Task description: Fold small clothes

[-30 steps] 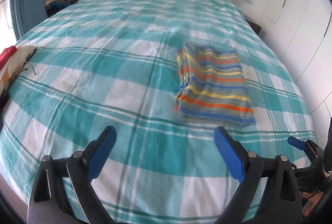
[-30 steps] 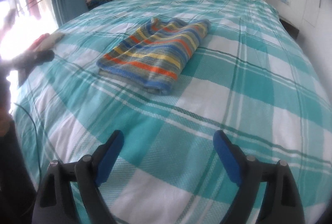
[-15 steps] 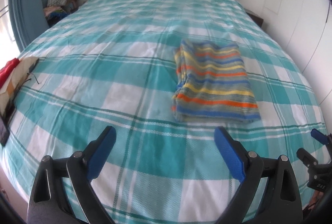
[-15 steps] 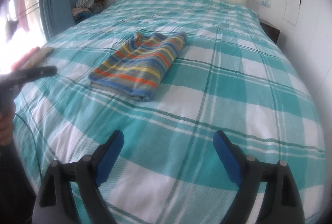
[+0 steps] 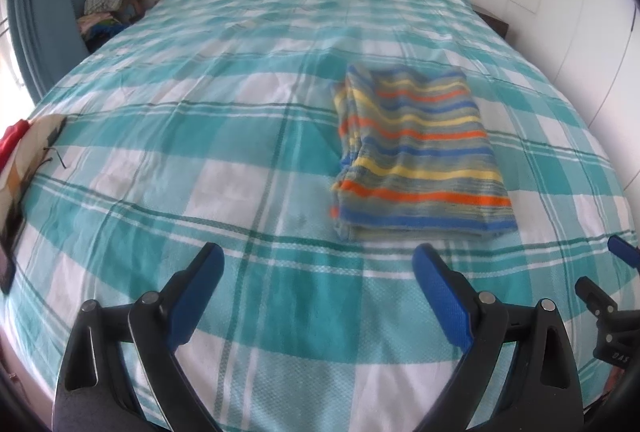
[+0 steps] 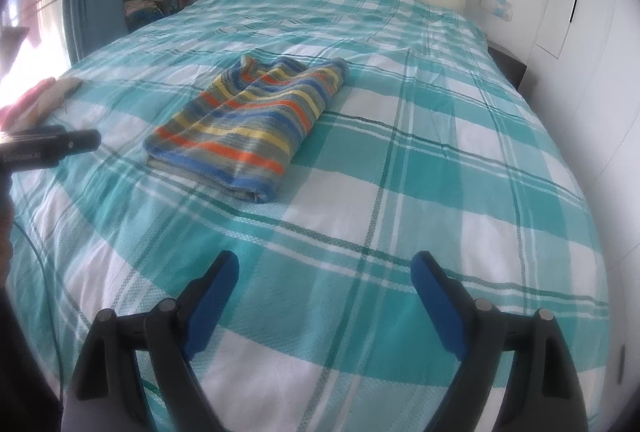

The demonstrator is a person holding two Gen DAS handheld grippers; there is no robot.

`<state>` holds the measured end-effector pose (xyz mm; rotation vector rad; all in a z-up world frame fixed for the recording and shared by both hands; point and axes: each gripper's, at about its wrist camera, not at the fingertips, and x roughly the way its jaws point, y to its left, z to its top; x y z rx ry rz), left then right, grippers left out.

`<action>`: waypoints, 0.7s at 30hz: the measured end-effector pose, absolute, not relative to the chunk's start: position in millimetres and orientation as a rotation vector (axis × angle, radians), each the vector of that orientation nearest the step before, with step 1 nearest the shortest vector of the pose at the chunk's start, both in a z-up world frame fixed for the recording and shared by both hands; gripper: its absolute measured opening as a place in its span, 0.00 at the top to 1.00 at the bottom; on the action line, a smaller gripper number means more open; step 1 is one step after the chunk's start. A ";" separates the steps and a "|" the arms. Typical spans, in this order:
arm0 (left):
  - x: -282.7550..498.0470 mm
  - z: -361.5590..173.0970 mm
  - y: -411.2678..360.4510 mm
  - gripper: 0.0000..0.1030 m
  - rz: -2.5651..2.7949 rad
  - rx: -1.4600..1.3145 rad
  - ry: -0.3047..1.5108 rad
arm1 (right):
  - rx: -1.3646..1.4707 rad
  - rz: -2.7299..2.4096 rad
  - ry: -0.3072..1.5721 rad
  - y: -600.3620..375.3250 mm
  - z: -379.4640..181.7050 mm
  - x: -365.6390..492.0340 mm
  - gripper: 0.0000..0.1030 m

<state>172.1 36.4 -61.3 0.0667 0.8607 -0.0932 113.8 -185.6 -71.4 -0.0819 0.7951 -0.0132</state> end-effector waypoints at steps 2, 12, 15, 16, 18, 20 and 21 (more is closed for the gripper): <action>186.7 -63.6 36.7 0.07 -0.118 0.070 0.873 | -0.075 0.000 0.804 -185.6 -74.4 119.7 0.15; 316.0 -92.2 31.5 0.07 -0.360 -0.127 1.007 | 0.365 0.233 0.825 -238.8 -75.2 244.4 0.15; 344.2 -108.0 20.8 0.07 -0.318 -0.094 1.042 | 0.479 0.306 0.881 -238.4 -95.3 298.1 0.15; 351.5 -113.1 17.5 0.07 -0.312 -0.084 1.055 | 0.518 0.327 0.899 -235.8 -103.7 313.9 0.16; 361.0 -121.8 11.5 0.07 -0.298 -0.059 1.075 | 0.580 0.364 0.915 -228.3 -119.3 339.6 0.21; 362.9 -125.0 6.6 0.13 -0.294 -0.036 1.058 | 0.584 0.352 0.904 -217.8 -127.2 356.2 0.36; 361.0 -125.0 3.4 0.24 -0.299 -0.025 1.039 | 0.555 0.331 0.910 -210.5 -128.6 362.1 0.52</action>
